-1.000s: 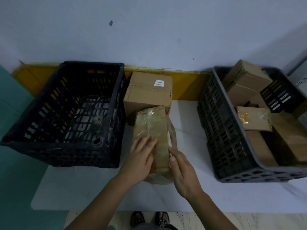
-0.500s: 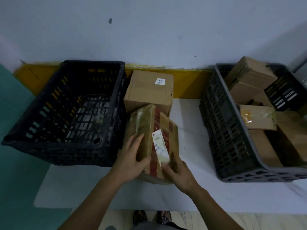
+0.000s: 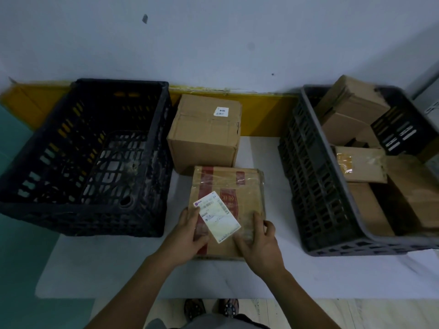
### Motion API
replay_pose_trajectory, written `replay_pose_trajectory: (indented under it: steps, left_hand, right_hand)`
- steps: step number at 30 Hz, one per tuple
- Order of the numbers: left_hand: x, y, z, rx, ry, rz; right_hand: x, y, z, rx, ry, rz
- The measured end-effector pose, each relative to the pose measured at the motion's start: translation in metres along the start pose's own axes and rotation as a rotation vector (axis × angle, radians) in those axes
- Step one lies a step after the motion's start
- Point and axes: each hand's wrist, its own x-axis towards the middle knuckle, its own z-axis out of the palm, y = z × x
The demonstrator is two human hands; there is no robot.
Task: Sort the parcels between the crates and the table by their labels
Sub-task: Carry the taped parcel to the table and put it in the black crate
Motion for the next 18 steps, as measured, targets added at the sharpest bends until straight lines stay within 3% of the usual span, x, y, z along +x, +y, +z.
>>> replay_pose_trajectory:
  steps: [9, 18]
  left_hand:
    - [0.000, 0.002, 0.005, -0.055, 0.059, -0.017]
    - [-0.042, 0.044, -0.007, -0.159, 0.305, 0.112]
  right_hand:
    - [-0.002, -0.002, -0.010, 0.096, -0.017, -0.041]
    - [-0.032, -0.017, -0.061, 0.195, 0.142, -0.089]
